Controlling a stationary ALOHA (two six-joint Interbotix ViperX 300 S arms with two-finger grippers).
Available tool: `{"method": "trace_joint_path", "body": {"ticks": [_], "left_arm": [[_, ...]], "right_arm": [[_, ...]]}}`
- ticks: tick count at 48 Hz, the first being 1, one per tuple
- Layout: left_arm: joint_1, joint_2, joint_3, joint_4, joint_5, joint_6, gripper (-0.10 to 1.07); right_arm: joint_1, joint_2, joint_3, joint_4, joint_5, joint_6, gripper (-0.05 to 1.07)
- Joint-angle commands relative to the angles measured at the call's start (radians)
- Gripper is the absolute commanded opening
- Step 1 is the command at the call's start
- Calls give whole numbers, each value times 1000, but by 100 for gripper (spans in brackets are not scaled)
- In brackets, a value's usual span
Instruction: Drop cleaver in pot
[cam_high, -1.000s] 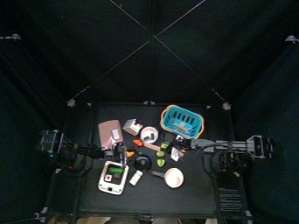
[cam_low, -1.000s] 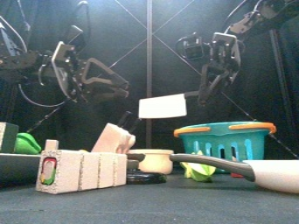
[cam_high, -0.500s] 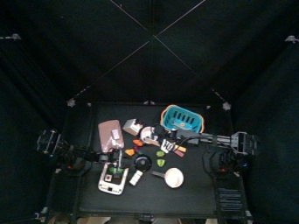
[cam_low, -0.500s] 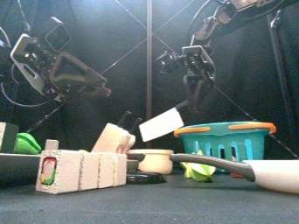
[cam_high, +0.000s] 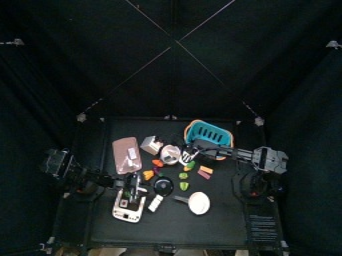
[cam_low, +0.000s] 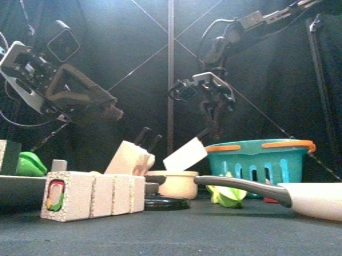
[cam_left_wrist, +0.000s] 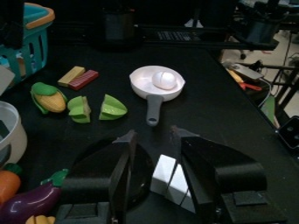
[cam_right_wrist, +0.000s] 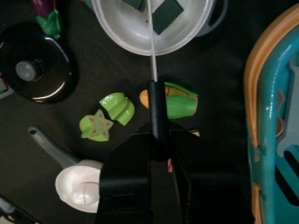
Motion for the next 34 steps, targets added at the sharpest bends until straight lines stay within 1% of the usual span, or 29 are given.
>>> {"method": "trace_joint_path", "body": {"ticks": [1,11,22,34], "left_arm": [[-2,-2,-17,-2,-5,2,77],[-2,0,-17,-3,-5,2,77],[-2,2,-17,-32,-5,3,77],[0,2,-17,-37,-3,3,77]], "right_arm": [[-17,-12,-25,-14,-5,0,31],[-21,-2,-37,-12,-37,-2,31],[-21,25,-48,-12,-40,-3,31],[-15,40,-58,-14,-63,-11,32]]}}
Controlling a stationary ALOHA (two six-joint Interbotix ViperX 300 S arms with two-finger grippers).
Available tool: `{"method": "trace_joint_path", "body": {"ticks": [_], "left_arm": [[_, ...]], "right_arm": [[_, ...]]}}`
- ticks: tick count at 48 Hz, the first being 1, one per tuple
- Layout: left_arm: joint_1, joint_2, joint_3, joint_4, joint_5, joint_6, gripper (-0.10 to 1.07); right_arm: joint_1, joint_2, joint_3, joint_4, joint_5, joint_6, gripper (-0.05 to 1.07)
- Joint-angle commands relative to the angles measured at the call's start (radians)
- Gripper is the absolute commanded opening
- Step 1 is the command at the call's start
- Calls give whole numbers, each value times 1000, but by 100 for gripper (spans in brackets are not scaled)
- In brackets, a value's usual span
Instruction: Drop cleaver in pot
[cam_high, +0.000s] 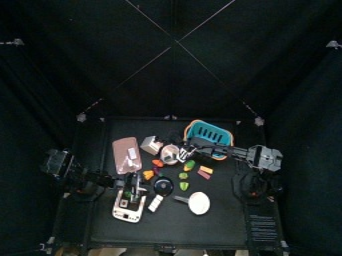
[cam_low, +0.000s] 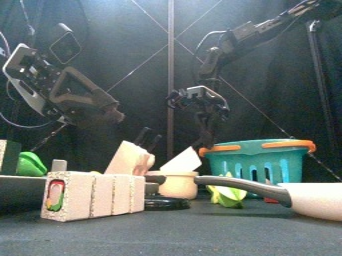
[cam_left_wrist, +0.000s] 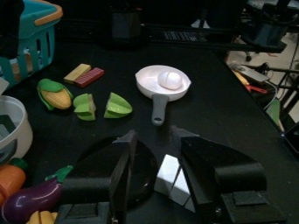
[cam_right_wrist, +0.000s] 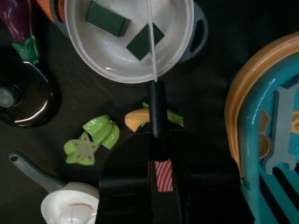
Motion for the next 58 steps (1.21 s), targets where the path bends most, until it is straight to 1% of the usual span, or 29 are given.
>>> {"method": "trace_joint_path", "body": {"ticks": [1,7,10,22,30,47,58], "left_arm": [[0,-3,-14,-2,-5,2,77],[0,-3,-14,-2,-5,2,77],[0,-3,-14,-2,-5,2,77],[-2,-3,-12,-2,-3,0,77],[0,-3,-12,-2,-3,0,77],[0,-3,-14,-2,-3,0,77],[-2,-3,-15,-2,-3,2,77]], "right_arm": [[0,-18,-31,0,-21,-2,32],[2,-18,-32,3,-38,-2,32],[2,-18,-32,3,-41,-3,34],[3,-17,-26,2,-43,-3,56],[5,-15,-23,-3,-43,-5,64],[6,-17,-23,-5,-43,-3,66],[17,-74,-20,-6,-38,-2,66]]}}
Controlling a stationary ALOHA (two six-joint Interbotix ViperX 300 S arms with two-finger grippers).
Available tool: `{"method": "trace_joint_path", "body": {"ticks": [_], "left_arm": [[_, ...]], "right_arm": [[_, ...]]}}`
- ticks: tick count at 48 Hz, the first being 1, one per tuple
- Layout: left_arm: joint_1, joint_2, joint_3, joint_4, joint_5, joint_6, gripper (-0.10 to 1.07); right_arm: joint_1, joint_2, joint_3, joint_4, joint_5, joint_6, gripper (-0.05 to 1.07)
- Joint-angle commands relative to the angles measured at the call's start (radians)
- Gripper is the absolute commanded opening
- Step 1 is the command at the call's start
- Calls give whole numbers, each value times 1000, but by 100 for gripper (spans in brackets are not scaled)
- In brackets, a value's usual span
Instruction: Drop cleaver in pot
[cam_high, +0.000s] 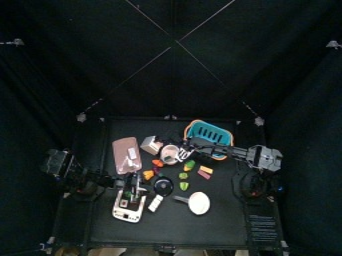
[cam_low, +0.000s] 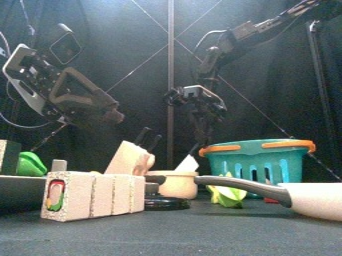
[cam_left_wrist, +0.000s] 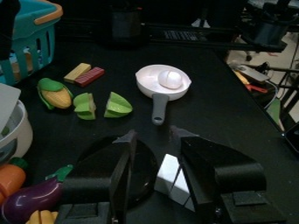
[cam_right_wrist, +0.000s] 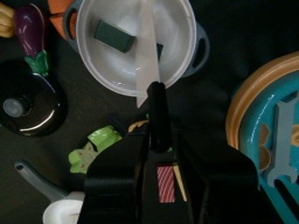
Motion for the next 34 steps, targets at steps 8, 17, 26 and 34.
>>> {"method": "trace_joint_path", "body": {"ticks": [8,17,26,34], "left_arm": [[-3,-3,-15,-2,-5,2,77],[-2,-3,-17,-2,-6,0,77],[-2,-3,-15,-2,-5,0,77],[-2,-2,-12,0,-5,0,77]], "right_arm": [[18,-98,14,0,5,5,66],[15,-84,29,0,-52,3,66],[18,-74,29,-44,-178,5,73],[18,-77,44,-55,-192,12,93]]}}
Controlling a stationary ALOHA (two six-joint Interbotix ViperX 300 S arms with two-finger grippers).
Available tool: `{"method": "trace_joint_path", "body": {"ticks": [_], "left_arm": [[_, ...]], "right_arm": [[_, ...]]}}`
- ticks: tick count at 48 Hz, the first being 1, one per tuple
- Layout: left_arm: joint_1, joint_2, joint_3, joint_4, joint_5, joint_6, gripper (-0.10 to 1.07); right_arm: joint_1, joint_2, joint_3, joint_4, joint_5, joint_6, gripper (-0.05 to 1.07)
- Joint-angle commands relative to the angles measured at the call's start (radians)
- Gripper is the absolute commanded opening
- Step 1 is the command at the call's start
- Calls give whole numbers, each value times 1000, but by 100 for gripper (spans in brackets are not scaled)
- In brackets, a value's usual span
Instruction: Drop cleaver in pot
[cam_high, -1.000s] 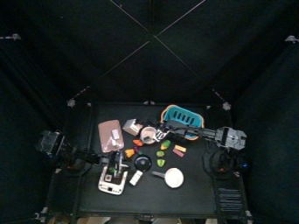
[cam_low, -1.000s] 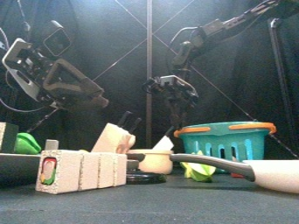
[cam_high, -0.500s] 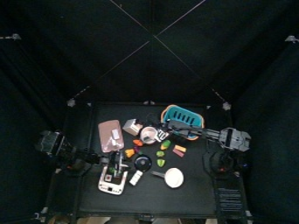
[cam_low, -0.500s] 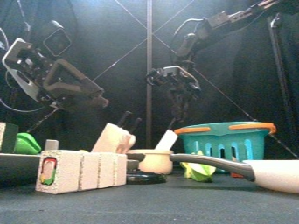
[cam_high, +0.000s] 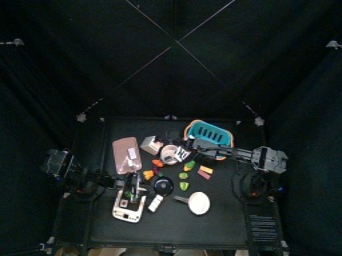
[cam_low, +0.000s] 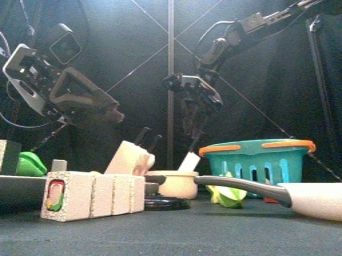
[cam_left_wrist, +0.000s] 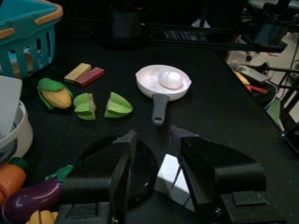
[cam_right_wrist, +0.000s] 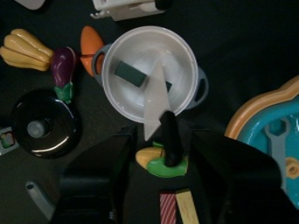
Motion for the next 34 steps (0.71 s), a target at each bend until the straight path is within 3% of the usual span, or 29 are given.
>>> {"method": "trace_joint_path", "body": {"ticks": [1,7,17,23,34], "left_arm": [[0,-2,-12,0,-6,0,77],[0,-3,-12,-2,-6,0,77],[0,-3,-12,-3,-6,-2,77],[0,-3,-15,-8,-5,0,77],[0,-3,-17,-14,-6,0,77]], "right_arm": [[0,-23,2,0,-9,2,95],[2,-40,34,2,-9,2,104],[8,-121,115,11,-38,6,104],[8,-181,167,41,-114,3,104],[31,-210,235,54,-149,2,104]]}}
